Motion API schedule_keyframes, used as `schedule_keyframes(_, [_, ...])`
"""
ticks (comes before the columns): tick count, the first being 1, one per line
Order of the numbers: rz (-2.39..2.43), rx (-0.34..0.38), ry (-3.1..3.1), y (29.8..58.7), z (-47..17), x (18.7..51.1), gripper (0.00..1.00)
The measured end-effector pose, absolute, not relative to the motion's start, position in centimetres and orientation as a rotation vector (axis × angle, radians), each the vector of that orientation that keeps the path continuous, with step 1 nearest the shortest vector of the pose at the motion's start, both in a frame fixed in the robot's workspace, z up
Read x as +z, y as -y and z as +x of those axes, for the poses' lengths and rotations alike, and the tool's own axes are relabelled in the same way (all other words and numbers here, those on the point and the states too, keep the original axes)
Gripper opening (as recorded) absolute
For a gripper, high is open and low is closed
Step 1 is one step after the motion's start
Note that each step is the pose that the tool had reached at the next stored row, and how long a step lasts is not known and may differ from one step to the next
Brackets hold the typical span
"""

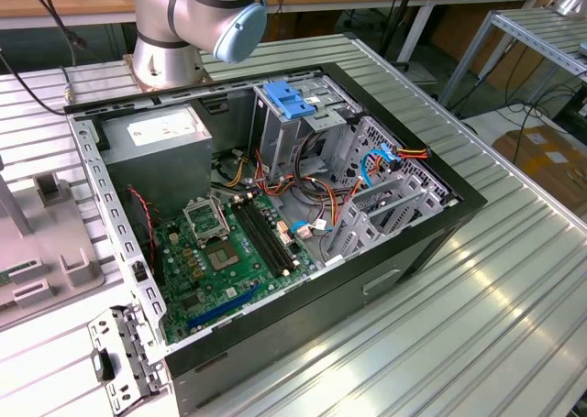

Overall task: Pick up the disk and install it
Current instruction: 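Pick up the disk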

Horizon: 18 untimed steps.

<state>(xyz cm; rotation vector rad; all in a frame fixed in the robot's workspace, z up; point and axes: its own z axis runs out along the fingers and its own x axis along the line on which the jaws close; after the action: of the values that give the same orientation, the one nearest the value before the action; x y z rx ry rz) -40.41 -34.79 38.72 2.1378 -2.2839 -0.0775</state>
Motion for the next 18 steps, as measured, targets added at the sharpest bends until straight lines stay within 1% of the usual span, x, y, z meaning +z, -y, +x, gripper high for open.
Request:
schedule_keyframes(1, [2.094,-0.081,2.328,34.8,-40.4,38.63,0.3])
schedule_keyframes(2, [2.048,-0.084,2.372,34.79,-40.4,38.54,0.55])
schedule_keyframes(18, [2.086,-0.111,2.355,33.89,-40.4,38.04,0.55])
